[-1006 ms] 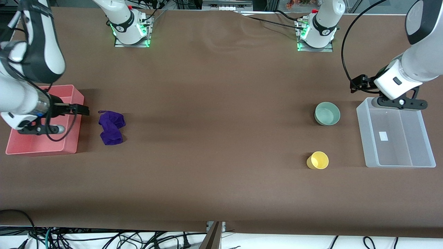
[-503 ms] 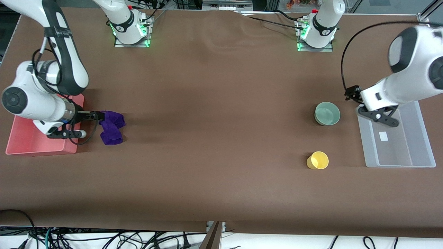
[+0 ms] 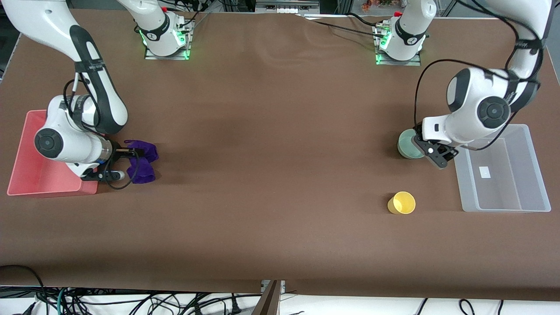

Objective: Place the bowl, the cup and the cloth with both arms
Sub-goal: 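Grasp the purple cloth with the right gripper while the left gripper grasps the bowl, then drop the cloth into the pink bin while the left gripper places the bowl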

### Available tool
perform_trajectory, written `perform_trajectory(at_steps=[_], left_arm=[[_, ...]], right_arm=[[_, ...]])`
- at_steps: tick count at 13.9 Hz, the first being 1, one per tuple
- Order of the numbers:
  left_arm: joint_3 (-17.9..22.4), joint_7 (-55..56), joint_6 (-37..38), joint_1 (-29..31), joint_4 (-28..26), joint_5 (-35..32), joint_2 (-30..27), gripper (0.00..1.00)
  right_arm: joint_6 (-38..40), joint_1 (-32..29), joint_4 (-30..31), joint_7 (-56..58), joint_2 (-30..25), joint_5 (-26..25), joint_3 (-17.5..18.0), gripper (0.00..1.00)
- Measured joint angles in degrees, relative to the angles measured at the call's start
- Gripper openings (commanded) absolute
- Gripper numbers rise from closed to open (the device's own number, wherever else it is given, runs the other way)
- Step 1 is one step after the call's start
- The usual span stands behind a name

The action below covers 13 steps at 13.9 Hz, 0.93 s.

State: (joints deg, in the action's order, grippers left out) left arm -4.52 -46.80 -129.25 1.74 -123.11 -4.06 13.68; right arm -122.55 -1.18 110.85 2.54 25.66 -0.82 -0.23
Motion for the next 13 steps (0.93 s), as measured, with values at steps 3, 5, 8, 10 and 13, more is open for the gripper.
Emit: perform_trajectory(at_steps=[3, 5, 8, 10, 13], left_arm=[[0.1, -6.8, -9.2, 2.3, -2.2, -0.1, 5.7, 1.00], [0.1, -8.1, -13.7, 2.7, -4.8, -0.1, 7.4, 0.68], [0.0, -8.5, -15.4, 2.6, -6.2, -0.1, 8.1, 0.00], [-0.1, -9.2, -15.6, 2.6, -6.2, -0.2, 8.2, 0.00], [-0.1, -11.9, -15.8, 2.6, -5.6, -0.2, 8.1, 0.00]], right_arm=[[0.0, 0.1, 0.0, 0.0, 0.5, 0.0, 0.0, 0.00], [0.4, 0.3, -0.3, 0.0, 0.1, 0.0, 0.2, 0.00], [5.4, 0.6, -3.3, 0.1, -1.1, 0.0, 0.2, 0.00], [13.6, 0.6, -7.7, 1.4, -2.7, 0.0, 0.2, 0.00], [27.6, 0.5, -16.6, 6.3, -5.0, -0.1, -0.5, 0.00]])
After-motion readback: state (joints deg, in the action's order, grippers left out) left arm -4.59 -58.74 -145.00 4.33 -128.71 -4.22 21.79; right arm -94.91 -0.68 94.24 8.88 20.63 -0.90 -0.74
